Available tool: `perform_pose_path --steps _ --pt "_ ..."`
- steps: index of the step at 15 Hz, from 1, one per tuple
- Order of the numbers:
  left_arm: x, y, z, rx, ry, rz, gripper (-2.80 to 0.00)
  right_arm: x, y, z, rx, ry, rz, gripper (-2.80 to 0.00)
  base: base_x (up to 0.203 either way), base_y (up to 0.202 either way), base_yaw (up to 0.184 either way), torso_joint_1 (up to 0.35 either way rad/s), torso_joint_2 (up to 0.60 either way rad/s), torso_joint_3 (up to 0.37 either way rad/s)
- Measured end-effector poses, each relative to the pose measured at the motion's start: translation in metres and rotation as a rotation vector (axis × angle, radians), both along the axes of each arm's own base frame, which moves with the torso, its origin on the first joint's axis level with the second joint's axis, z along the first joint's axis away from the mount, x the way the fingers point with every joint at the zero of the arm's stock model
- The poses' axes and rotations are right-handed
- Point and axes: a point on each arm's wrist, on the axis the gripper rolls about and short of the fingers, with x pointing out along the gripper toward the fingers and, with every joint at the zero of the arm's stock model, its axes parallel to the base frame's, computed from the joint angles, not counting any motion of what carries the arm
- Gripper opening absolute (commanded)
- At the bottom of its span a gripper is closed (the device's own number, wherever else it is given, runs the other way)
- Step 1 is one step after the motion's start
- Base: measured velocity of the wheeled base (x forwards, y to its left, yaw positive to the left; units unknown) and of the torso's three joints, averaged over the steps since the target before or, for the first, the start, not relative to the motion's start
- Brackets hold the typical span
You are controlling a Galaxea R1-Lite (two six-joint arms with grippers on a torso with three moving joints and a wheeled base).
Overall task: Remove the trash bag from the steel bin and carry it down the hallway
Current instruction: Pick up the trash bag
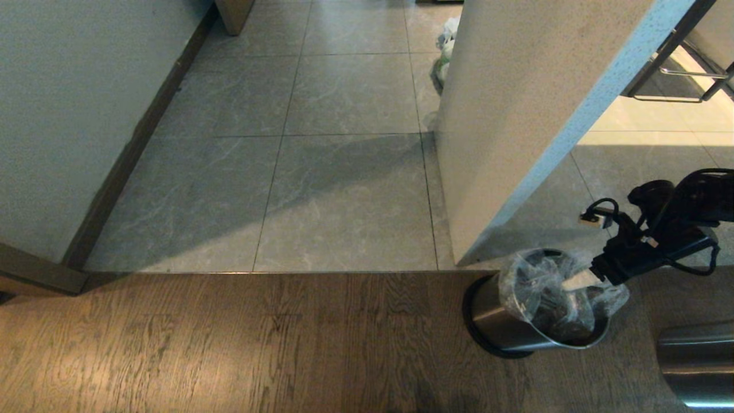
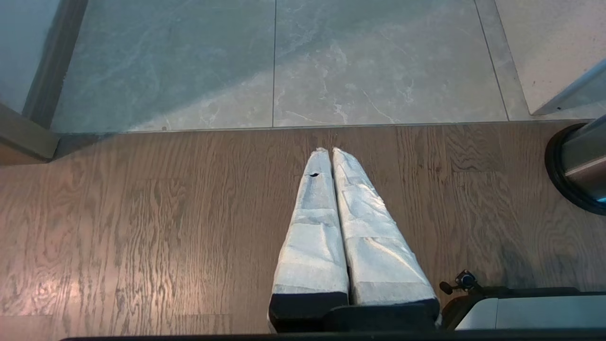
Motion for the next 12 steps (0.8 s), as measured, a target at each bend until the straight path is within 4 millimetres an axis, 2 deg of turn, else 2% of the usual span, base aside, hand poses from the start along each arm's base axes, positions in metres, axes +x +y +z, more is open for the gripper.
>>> perform_pose_path --steps 6,9,12 --pt "0.000 0.000 0.000 0.000 0.000 0.000 -2.80 -0.009 -0.016 0.029 -0.045 -0.093 -0.046 0.00 0.000 0.000 0.000 0.000 0.00 0.000" --pt "0.000 0.000 0.000 0.000 0.000 0.000 -2.80 -0.023 -0.015 0.025 -0.100 -0.037 -0.071 0.00 0.000 0.000 0.000 0.000 0.00 0.000" --pt "0.000 0.000 0.000 0.000 0.000 0.000 -2.80 -0.028 -0.002 0.017 -0.099 0.015 -0.056 0.00 0.000 0.000 0.000 0.000 0.00 0.000"
